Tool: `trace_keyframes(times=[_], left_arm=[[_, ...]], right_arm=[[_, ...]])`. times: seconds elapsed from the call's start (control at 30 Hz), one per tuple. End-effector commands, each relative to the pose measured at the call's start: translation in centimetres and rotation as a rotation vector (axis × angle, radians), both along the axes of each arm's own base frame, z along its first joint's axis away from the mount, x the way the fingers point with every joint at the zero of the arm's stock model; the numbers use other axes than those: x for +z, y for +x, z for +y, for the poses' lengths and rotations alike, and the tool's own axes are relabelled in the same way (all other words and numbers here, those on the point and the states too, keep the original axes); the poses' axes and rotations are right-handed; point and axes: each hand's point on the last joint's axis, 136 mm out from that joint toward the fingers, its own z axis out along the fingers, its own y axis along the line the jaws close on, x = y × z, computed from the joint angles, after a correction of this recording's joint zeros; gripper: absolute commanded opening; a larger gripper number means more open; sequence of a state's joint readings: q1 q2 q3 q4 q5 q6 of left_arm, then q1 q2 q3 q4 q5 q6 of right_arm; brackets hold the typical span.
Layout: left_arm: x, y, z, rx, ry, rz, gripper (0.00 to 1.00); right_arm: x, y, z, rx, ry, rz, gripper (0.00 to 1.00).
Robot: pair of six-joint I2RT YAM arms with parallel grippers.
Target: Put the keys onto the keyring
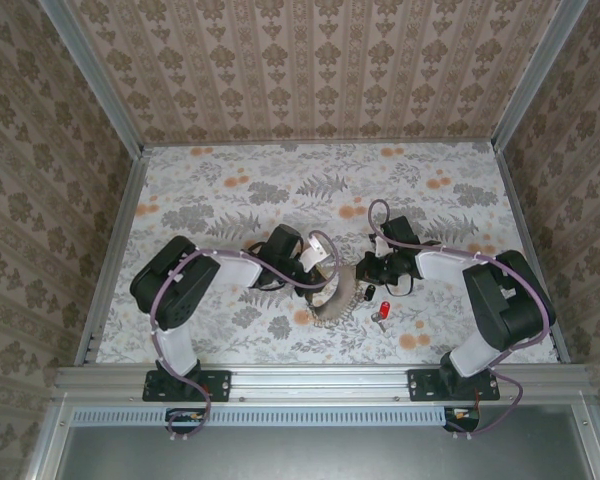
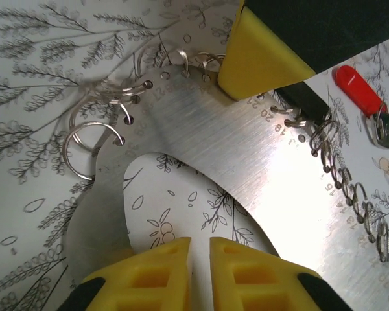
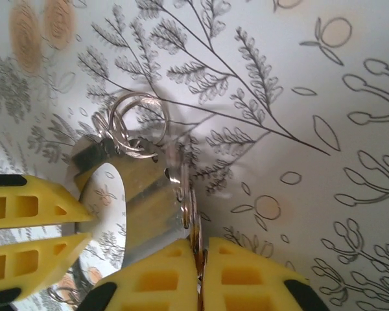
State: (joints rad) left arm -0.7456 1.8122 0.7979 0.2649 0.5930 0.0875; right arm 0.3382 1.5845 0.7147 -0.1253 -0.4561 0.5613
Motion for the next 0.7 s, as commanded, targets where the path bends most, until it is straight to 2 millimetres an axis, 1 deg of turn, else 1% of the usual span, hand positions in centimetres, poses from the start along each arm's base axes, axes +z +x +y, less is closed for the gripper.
trace_keyframes(times=[0.0, 0.07, 0.13, 0.2, 0.3, 0.37, 0.47, 0.57, 0.67], left_arm=[[3.4, 1.4, 0.4, 0.061, -0.095, -0.074, 0.19], [4.8, 2.0, 1.1, 0.096, -0.127, -0.108, 0.22], [6.5, 3.0, 2.0, 0.15, -0.159, -0.147, 0.26], [8.0, 3.9, 3.2, 0.215, -0.199, -0.169, 0.31], [9.3, 5.3, 5.2, 0.322, -0.234, -0.136, 0.38], [9.4, 5.6, 6.0, 0.343, -0.243, -0.085, 0.38], [8.8, 5.4, 6.3, 0.329, -0.259, -0.023, 0.39], [7.8, 5.0, 5.9, 0.303, -0.269, 0.047, 0.39], [6.8, 5.0, 5.2, 0.292, -0.277, 0.13, 0.38]], right_arm=[[1.5, 0.2, 0.5, 0.01, 0.039, -0.057, 0.05], [2.2, 0.4, 0.6, 0.013, 0.06, -0.085, 0.03], [3.0, 0.8, 0.9, 0.018, 0.087, -0.119, 0.03], [3.9, 1.0, 1.2, 0.03, 0.116, -0.157, 0.02], [5.2, 1.4, 1.8, 0.054, 0.157, -0.225, 0.02], [6.0, 1.6, 2.0, 0.065, 0.174, -0.28, 0.02], [7.0, 2.0, 2.2, 0.086, 0.191, -0.353, 0.02], [7.6, 2.1, 2.7, 0.118, 0.216, -0.395, 0.02], [8.0, 2.2, 3.0, 0.135, 0.233, -0.435, 0.02]])
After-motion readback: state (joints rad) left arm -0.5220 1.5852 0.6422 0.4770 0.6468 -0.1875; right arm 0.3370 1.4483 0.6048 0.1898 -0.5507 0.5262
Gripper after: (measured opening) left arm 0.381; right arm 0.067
